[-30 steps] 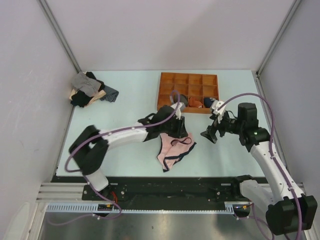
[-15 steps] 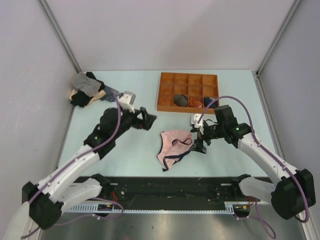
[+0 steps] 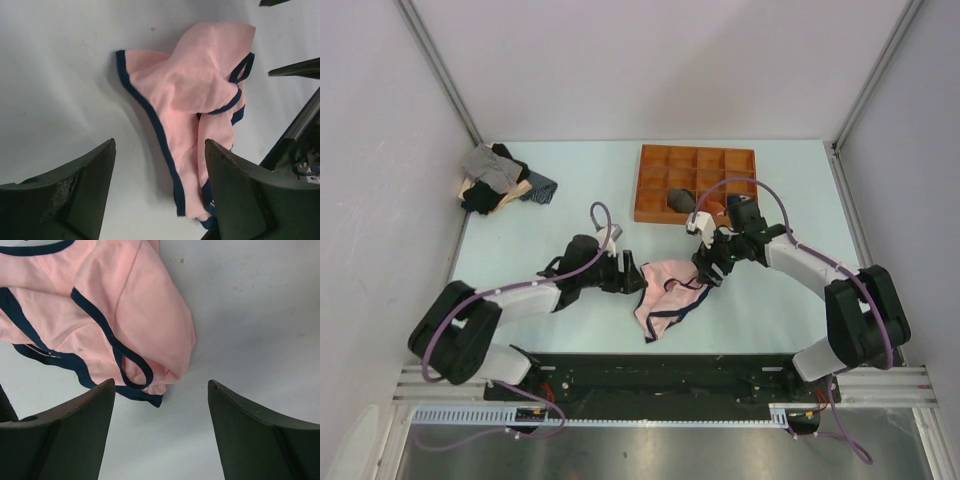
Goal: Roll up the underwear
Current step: Place the underwear at the center of the board, then flatten out the underwear at the corner of the board.
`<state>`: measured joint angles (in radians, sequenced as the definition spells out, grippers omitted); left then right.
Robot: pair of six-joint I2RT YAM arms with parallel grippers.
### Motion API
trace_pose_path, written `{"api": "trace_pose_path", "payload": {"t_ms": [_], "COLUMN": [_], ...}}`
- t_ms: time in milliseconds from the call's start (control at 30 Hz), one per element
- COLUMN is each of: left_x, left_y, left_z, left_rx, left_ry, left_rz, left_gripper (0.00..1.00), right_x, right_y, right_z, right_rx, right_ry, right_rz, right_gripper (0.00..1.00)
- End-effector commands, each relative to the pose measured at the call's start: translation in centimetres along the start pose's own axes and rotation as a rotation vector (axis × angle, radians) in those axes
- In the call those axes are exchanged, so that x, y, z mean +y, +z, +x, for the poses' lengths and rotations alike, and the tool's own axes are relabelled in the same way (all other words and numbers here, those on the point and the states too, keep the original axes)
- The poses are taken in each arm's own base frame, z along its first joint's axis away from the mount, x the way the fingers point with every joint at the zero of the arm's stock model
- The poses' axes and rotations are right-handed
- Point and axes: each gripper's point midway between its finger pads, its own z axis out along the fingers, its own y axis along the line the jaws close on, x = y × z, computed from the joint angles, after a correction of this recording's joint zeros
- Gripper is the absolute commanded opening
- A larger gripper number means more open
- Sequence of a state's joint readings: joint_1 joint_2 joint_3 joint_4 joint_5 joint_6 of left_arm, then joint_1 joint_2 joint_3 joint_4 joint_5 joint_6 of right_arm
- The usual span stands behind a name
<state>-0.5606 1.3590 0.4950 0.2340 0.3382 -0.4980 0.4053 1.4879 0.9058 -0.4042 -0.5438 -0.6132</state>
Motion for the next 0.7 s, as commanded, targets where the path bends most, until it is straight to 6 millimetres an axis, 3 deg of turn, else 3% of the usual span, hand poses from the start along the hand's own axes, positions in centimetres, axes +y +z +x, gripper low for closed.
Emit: {"api": "trace_pose_path", "payload": {"t_ms": [0,167,267,367,400,467,500,667], "left_x": [-3.5,-3.6,-3.2,-3.0,-3.0,-3.5,-3.5,-6.1], "left_y": [1.8,3.2,4.1,4.9,5.0,5.2,5.2,3.4], "left_z": [-3.6,-3.7,-3.9,-4.1,-4.1,-5.1,-5.4,-9.9], "left_rx": [-0.070,-0.042,-0.023,0.000,0.010,0.001,0.004,-0.066], "left_ry": [0.000,-0.008,-0.005,-0.001,-0.002,0.011,0.020,0.099], "left_rz": [0.165,0.168,0.150,0.141,0.143,0.153,0.146,0.163], "left_gripper": [0.76,0.68,0.59,0.45,0.35,0.24,0.13,0.05], "right_x": [-0.7,-0.5,-0.8,-1.7,-1.8,-2.7,-2.7,-3.5], "right_y": [0.7,2.1,2.5,2.5,2.2,1.0,0.3,-6.4], "right_z": [-0.5,-0.8,-1.1,-2.0,-2.2,-3.7,-4.3,-9.2], "right_rx": [-0.016,-0.003,-0.003,-0.010,-0.009,-0.051,-0.064,-0.168], "right_ry": [0.031,0.051,0.075,0.083,0.094,0.088,0.086,-0.033], "right_rz": [-0.018,-0.044,-0.043,-0.034,-0.033,-0.025,-0.022,0.064], "right_gripper": [0.77,0.71,0.59,0.30,0.13,0.02,0.00,0.00]}}
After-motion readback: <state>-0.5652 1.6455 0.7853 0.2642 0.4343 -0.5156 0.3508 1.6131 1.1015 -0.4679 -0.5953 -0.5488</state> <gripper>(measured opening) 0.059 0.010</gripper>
